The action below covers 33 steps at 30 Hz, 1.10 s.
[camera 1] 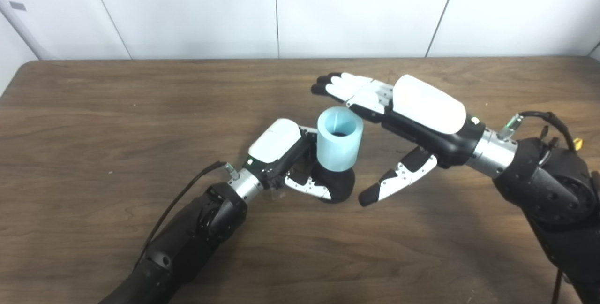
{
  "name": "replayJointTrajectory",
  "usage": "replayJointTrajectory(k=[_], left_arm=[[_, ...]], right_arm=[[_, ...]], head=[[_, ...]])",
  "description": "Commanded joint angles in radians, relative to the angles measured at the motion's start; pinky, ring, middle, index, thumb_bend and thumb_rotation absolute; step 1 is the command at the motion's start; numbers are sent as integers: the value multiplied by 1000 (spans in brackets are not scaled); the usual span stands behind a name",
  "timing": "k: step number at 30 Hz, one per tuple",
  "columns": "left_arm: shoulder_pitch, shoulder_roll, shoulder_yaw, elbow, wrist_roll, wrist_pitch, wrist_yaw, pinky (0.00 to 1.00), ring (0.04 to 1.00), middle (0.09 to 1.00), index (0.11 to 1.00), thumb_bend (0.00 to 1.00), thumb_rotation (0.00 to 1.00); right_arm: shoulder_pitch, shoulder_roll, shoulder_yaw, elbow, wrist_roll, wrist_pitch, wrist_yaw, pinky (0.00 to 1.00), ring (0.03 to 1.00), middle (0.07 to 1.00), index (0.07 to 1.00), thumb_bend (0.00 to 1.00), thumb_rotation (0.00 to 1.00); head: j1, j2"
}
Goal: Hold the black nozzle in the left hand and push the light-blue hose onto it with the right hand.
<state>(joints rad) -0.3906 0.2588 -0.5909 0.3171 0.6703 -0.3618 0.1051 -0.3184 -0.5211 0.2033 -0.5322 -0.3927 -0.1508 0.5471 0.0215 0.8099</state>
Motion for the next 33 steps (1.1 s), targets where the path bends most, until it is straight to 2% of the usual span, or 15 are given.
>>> replayJointTrajectory(k=[1, 9, 13, 14, 20, 23, 28, 33], left_arm=[[108, 25, -64, 134, 54, 83, -141, 390, 418, 479, 528, 503, 0], [109, 28, -63, 126, 52, 80, -142, 400, 421, 482, 525, 503, 0], [110, 29, -61, 123, 50, 84, -144, 397, 420, 483, 525, 504, 0], [110, 30, -61, 120, 50, 87, -146, 395, 421, 483, 524, 504, 0], [111, 36, -62, 105, 48, 103, -166, 393, 419, 483, 525, 503, 0], [111, 38, -61, 99, 46, 107, -173, 405, 424, 485, 521, 504, 0], [110, 39, -60, 93, 42, 114, -182, 403, 425, 483, 522, 504, 0], [109, 38, -56, 89, 38, 116, -183, 407, 429, 482, 520, 504, 0]], right_arm=[[-39, -7, -6, -44, -8, -8, 1, 920, 997, 1000, 981, 697, 811], [-35, -19, 23, -39, -8, 3, 58, 925, 1000, 1000, 976, 761, 857], [-40, -52, 62, -37, -35, 18, 140, 960, 1000, 1000, 945, 786, 879], [-41, -59, 73, -34, -51, 14, 155, 938, 1000, 1000, 946, 791, 884], [-35, -87, 118, -27, -70, 45, 202, 927, 990, 969, 912, 858, 893], [-29, -97, 131, -27, -71, 55, 208, 907, 970, 935, 876, 888, 880], [-6, -99, 135, -13, -86, 12, 173, 875, 934, 911, 858, 856, 841], [14, -112, 137, -6, -92, -1, 154, 865, 920, 907, 857, 847, 847]], head=[[2, 1], [2, 5], [3, 8], [4, 10], [3, 15], [4, 18], [7, 25], [6, 28]])
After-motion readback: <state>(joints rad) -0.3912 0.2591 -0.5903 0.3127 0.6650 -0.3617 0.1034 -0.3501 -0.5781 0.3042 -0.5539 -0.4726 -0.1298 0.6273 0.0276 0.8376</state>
